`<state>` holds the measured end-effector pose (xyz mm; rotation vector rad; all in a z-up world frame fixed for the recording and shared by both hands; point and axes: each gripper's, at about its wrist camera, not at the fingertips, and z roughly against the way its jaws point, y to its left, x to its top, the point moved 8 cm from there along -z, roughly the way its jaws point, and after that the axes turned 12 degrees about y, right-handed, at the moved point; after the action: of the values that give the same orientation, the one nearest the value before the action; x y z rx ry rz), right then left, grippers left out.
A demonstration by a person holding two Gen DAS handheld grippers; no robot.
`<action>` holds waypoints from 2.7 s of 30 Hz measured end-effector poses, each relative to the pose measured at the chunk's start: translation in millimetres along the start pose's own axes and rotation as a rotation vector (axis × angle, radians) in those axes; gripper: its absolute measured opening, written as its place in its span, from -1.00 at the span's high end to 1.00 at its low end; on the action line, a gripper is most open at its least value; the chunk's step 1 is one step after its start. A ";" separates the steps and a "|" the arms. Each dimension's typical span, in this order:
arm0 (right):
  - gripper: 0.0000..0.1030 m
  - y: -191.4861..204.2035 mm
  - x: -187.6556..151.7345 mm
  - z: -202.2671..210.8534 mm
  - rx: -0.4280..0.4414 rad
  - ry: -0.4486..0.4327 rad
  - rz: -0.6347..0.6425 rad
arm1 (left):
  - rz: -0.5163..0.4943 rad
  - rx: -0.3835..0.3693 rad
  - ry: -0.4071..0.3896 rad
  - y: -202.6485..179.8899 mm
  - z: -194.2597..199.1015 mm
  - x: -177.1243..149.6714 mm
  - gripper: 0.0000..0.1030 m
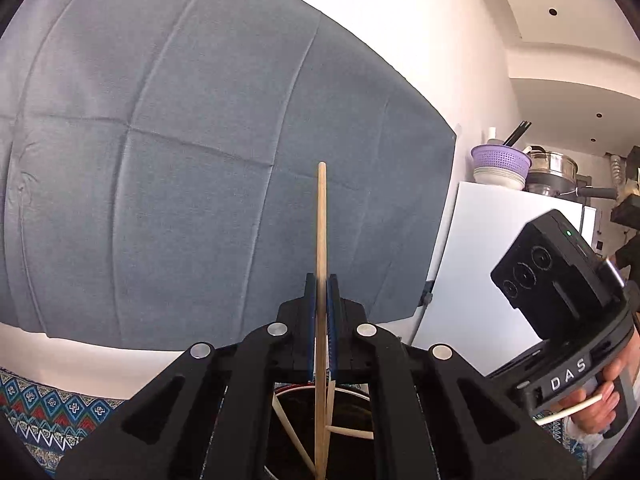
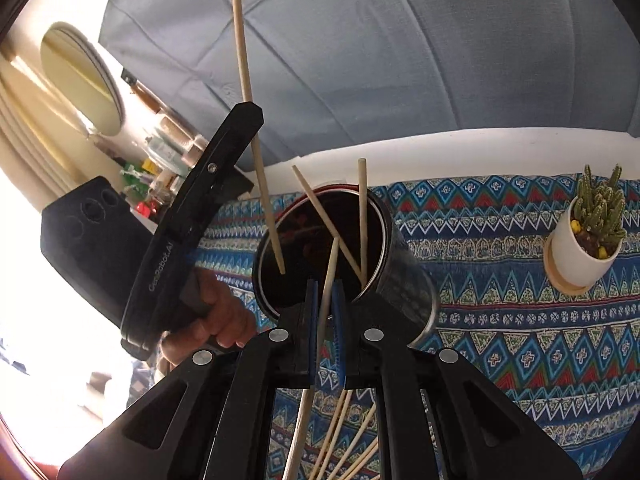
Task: Organize utensils
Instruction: 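Lift the stick with the right gripper and insert it into the cup, then open the right gripper over the cup and pull back, then lower the right gripper to the remaining sticks and grasp one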
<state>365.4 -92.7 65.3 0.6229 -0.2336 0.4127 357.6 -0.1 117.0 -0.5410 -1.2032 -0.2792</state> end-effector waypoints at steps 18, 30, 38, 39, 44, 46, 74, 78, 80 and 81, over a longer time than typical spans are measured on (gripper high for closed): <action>0.80 2.2 43.4 -57.1 -0.247 0.228 0.048 | -0.005 0.022 0.038 27.0 28.2 -26.5 0.81; 0.79 15.1 37.3 -29.7 -0.260 0.191 0.093 | 0.039 0.083 0.062 45.3 45.1 -28.5 0.35; 0.54 23.7 30.9 -0.8 -0.288 0.129 0.134 | 0.030 0.152 0.108 45.4 60.0 -31.4 -0.04; 0.50 24.5 29.3 3.1 -0.292 0.121 0.138 | 0.028 0.158 0.111 44.7 62.4 -31.8 -0.10; 0.36 26.4 19.7 21.4 -0.294 0.084 0.139 | 0.026 0.196 0.136 42.0 73.3 -35.2 -0.31; 0.30 26.2 15.5 27.9 -0.292 0.072 0.138 | 0.028 0.207 0.145 40.5 78.6 -37.0 -0.39; -0.70 -22.6 -72.1 52.3 -0.346 -0.032 0.052 | 0.076 0.299 0.645 4.7 104.8 -142.4 -0.88; -0.71 -38.7 -92.4 33.2 -0.372 0.006 0.043 | 0.055 0.300 0.695 -2.1 100.8 -164.6 -0.88; -0.71 -45.7 -104.0 20.1 -0.388 0.037 0.037 | 0.052 0.275 0.720 -7.3 99.0 -175.3 -0.88; -0.71 -49.5 -109.5 13.6 -0.395 0.051 0.035 | 0.057 0.268 0.730 -8.4 98.2 -180.2 -0.88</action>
<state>288.3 -170.5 14.1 0.2202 -0.2687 0.4022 212.2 31.4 -24.5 -0.2013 -0.5020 -0.2316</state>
